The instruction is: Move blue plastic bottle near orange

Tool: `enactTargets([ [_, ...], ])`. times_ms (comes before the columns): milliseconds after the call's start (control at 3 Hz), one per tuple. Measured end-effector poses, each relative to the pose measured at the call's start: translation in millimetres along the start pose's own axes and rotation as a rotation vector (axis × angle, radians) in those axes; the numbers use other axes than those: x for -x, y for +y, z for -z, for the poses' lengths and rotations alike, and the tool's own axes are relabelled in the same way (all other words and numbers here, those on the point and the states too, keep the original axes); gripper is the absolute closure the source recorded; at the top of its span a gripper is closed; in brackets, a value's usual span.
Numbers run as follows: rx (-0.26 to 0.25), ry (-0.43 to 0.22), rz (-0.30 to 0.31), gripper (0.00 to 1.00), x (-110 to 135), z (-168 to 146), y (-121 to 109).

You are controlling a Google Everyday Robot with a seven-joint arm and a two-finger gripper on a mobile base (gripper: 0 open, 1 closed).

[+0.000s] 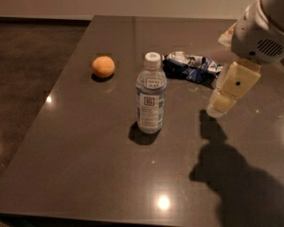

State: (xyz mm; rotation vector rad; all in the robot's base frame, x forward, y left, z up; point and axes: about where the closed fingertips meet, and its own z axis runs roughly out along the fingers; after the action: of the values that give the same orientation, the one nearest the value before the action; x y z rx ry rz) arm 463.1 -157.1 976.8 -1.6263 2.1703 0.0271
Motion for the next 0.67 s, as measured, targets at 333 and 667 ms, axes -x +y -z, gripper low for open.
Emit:
enactTargets([
  [333, 0.042, -0.090, 0.007, 0.00, 31.4, -17.1, 7.3],
  [667, 0.077, -0.169, 0.015, 0.00, 53.9, -37.4, 12.1],
])
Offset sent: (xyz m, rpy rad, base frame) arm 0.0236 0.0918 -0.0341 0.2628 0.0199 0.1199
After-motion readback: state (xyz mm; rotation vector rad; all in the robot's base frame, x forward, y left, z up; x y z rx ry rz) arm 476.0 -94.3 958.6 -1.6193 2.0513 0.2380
